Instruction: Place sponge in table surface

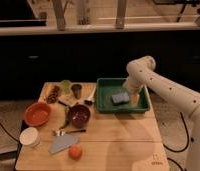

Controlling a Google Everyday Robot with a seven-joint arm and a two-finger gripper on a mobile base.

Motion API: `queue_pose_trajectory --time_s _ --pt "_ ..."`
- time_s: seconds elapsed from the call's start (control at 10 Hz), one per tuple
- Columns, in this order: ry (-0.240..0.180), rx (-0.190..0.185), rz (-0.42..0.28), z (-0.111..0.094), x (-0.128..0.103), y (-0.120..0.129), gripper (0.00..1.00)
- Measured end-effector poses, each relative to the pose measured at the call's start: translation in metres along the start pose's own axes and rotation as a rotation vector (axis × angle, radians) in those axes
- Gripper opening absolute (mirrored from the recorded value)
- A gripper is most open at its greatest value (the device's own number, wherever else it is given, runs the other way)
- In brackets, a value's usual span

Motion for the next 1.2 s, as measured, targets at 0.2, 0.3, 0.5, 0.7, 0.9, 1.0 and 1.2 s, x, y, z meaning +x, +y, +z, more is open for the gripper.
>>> queue_pose_trajectory --time_s 0.2,0.3,0.5,0.7,0.9,1.0,1.2 --pt "-0.011 -0.002 0.009 0.004 0.000 -0.002 0.80" --pt "-0.020 -0.004 0.017 0.009 0.001 -0.004 0.80" --pt "-0.029 -0.008 0.024 0.014 0.001 -0.007 0.80" --pt "-0.043 -0.023 0.044 0.020 0.002 -0.008 0.80" --pt "-0.060 -0.030 0.066 0.027 0.002 -0.011 0.80" --pt "-0.066 -0.038 0.073 0.030 0.002 -0.010 0.80" --pt "-0.079 -0.050 0.087 0.037 0.003 -0.008 0.80"
